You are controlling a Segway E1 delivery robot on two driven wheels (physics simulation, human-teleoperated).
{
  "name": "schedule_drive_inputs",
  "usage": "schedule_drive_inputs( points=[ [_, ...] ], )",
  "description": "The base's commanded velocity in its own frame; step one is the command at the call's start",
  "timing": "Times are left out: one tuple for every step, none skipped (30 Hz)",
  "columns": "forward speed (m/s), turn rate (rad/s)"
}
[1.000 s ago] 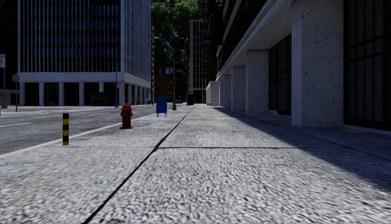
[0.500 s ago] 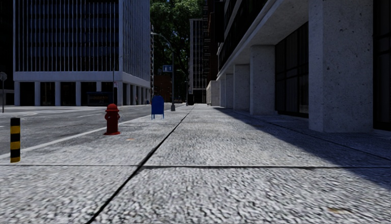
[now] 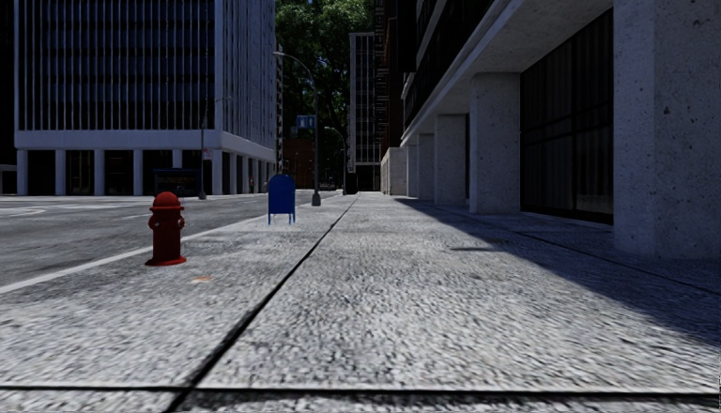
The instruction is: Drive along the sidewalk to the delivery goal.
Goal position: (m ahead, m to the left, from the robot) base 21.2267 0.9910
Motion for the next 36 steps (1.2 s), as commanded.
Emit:
schedule_drive_inputs(
  points=[
    [2.0, 0.0],
    [2.0, 0.0],
    [2.0, 0.0],
    [2.0, 0.0],
    [2.0, 0.0],
    [2.0, 0.0],
    [2.0, 0.0],
    [2.0, 0.0],
    [2.0, 0.0],
    [2.0, 0.0],
    [2.0, 0.0],
    [2.0, 0.0],
    [2.0, 0.0],
    [2.0, 0.0],
    [2.0, 0.0],
    [2.0, 0.0],
    [2.0, 0.0],
    [2.0, 0.0],
    [2.0, 0.0],
    [2.0, 0.0],
    [2.0, 0.0],
    [2.0, 0.0],
    [2.0, 0.0],
    [2.0, 0.0],
    [2.0, 0.0],
    [2.0, 0.0],
    [2.0, 0.0],
    [2.0, 0.0],
    [2.0, 0.0],
    [2.0, 0.0],
    [2.0, 0.0],
    [2.0, 0.0],
    [2.0, 0.0],
    [2.0, 0.0],
    [2.0, 0.0],
    [2.0, 0.0]
  ],
)
